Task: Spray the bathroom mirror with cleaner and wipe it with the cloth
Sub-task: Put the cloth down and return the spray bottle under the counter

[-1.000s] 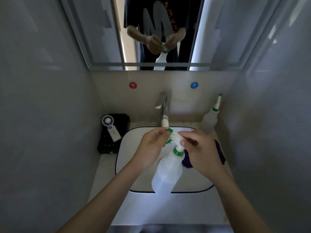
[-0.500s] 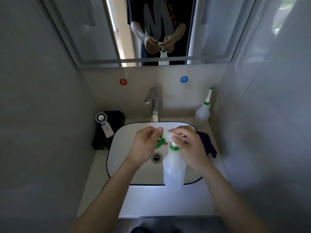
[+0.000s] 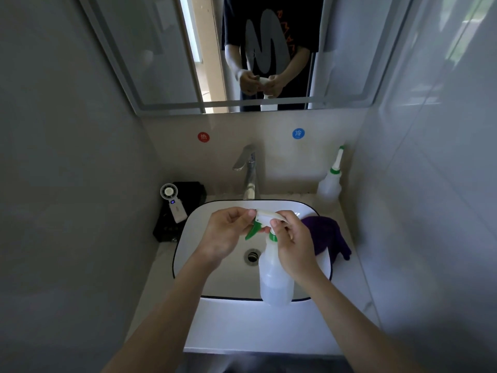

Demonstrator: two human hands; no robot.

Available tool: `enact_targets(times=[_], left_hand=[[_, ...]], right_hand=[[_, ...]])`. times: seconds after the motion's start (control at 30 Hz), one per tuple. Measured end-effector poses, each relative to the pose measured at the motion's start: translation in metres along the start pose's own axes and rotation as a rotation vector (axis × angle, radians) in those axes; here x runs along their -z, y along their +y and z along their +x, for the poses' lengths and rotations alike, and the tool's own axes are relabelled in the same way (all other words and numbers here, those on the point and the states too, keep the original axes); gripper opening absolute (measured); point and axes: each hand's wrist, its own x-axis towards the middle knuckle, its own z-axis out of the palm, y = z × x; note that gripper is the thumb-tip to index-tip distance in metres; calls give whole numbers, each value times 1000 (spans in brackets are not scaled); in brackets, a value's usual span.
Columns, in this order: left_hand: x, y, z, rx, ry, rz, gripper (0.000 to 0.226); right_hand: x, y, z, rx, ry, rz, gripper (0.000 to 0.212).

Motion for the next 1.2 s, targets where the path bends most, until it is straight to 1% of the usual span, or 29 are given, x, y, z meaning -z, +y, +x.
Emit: enact_targets(times=[0.13,0.2,0.27,0.33,0.4,0.73,0.9,1.07,1.13,1.2], left_hand=[[-2,-6,-2,-5,20,23,25],[-5,-2,-5,0,18,-44,34],[-10,5,-7,8,39,-83,42],[-14,4,-4,-7,77,-33,50],[-16,4,1,-21,102,4,53],[-10,4,5,-15,86,-2,36],[-10,3,7,-33,46,-16,26],[-9,0,8,-47,62,-16,17],[-10,-1,7,-65,65,-15,15],[-11,-2,7,-79,65,8,16]], right_hand=[[-1,6,2,25,26,-46,15],[-3,6,3,29,27,-52,9],[-4,3,4,36,30,-44,9],[-4,2,5,43,27,-45,10],[-3,2,6,42,18,-44,10],[-4,3,7,17,33,-38,10],[-4,6,7,10,50,-47,9],[-4,7,8,-18,63,-10,8],[-4,7,7,-54,82,78,22],[-1,4,6,-135,78,199,34]])
